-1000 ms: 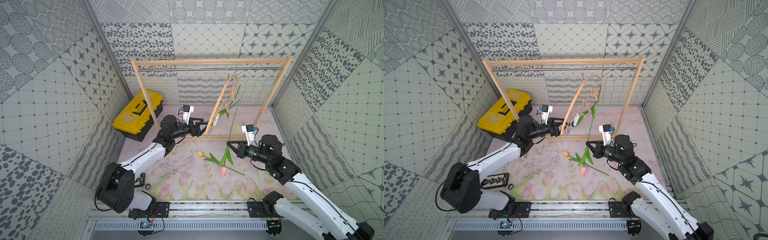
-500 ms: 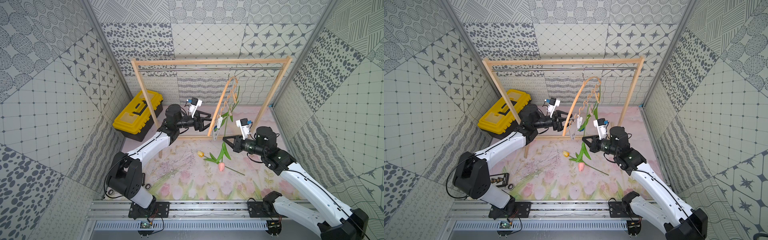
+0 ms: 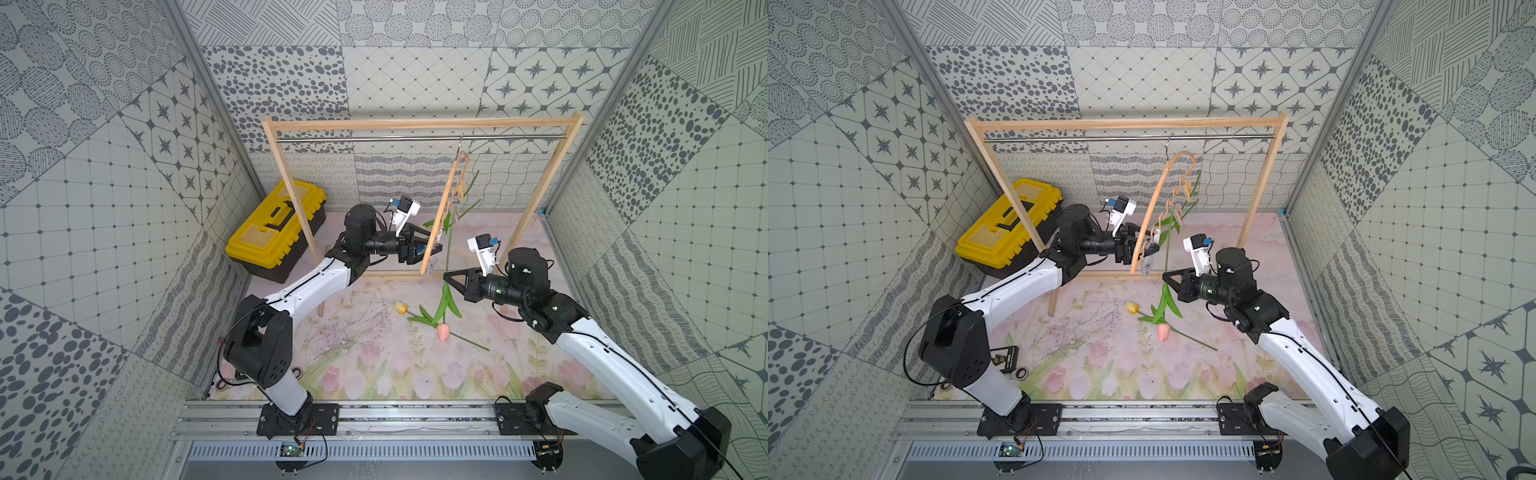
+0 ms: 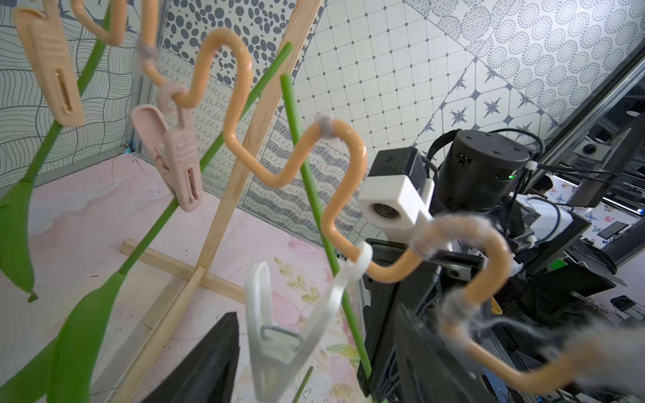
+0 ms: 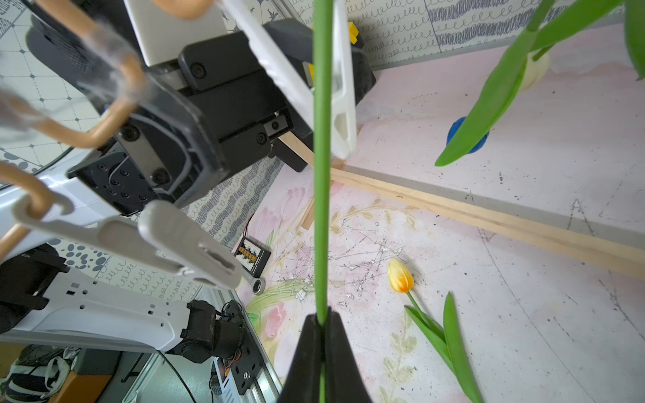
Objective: Dry the flowers on a clothes hanger
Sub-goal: Open the clamp at the hanger.
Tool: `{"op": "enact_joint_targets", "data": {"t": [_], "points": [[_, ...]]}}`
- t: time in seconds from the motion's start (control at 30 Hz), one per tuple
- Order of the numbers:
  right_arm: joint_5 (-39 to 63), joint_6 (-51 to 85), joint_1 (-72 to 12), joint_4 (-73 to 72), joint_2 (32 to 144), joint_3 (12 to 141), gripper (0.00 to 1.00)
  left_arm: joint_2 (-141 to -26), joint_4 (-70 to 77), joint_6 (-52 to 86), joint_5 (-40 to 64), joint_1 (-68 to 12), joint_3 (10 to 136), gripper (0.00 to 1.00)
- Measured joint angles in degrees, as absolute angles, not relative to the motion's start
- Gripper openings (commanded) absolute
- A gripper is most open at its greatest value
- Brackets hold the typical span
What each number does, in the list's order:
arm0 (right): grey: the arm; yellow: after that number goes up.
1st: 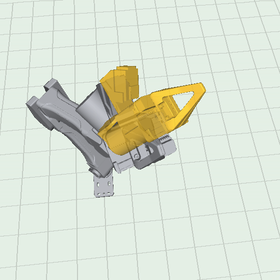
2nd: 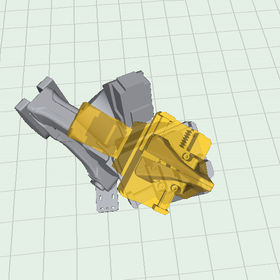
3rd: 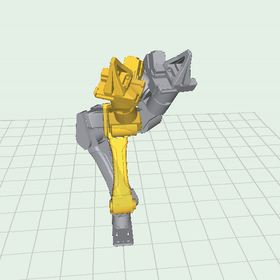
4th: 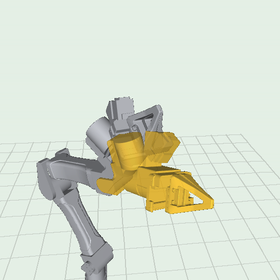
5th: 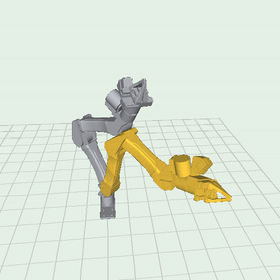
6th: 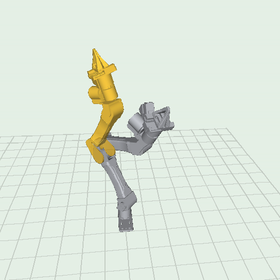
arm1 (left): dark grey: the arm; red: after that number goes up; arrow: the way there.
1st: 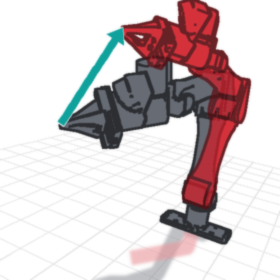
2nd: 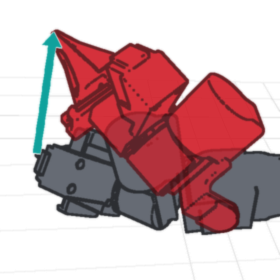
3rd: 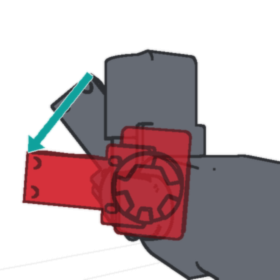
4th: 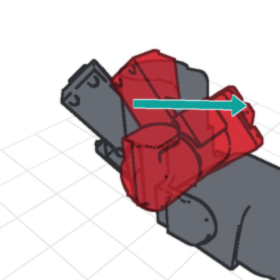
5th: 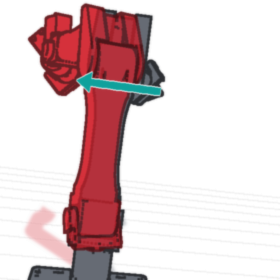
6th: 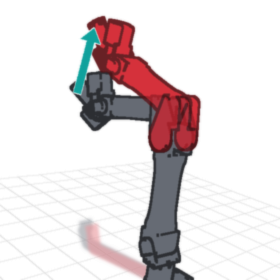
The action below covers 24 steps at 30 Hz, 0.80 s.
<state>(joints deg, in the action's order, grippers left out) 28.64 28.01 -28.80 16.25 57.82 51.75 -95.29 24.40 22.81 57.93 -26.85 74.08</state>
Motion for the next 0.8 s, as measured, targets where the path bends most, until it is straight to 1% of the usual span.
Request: {"op": "enact_joint_targets", "data": {"t": [0.07, 0.1, 0.27, 0.33, 0.43, 0.47, 0.53, 0.6, 0.7, 0.8], "points": [[28.69, 27.94, -28.73, 16.53, 57.8, 51.75, 0.0, -95.55, 24.12, 22.65, 58.3, -27.03, 74.61, 0.53], [28.73, 27.86, -28.67, 16.62, 57.8, 51.75, 0.0, -95.61, 24.01, 22.57, 58.37, -27.18, 74.83, 0.5], [28.53, 27.83, -28.34, 16.6, 57.63, 51.75, 0.0, -95.68, 23.79, 22.44, 58.5, -27.42, 75.24, 0.41], [28.25, 27.9, -28.25, 16.47, 57.3, 51.62, 0.0, -95.72, 23.77, 22.59, 58.5, -27.59, 75.35, 0.34], [27.9, 28.16, -28.23, 16.03, 56.49, 51.0, 0.0, -95.9, 23.79, 22.61, 58.5, -27.97, 75.55, 0.3], [27.81, 28.32, -28.23, 15.97, 56.29, 50.78, 0.0, -95.94, 23.79, 22.63, 58.48, -28.05, 75.57, 0.31], [27.79, 28.51, -28.25, 15.77, 56.18, 50.39, 0.0, -96.03, 23.81, 22.57, 58.41, -28.29, 75.57, 0.44], [27.79, 28.73, -28.23, 15.62, 56.18, 50.13, 0.0, -96.14, 23.81, 22.76, 58.39, -28.42, 75.55, 0.49], [27.81, 28.88, -28.23, 15.59, 56.23, 50.09, 0.0, -96.31, 23.77, 23.22, 58.41, -28.77, 75.44, 0.54], [27.9, 28.88, -28.23, 15.59, 56.36, 50.09, 0.0, -96.36, 23.77, 23.46, 58.46, -29.19, 75.44, 0.54]]}}
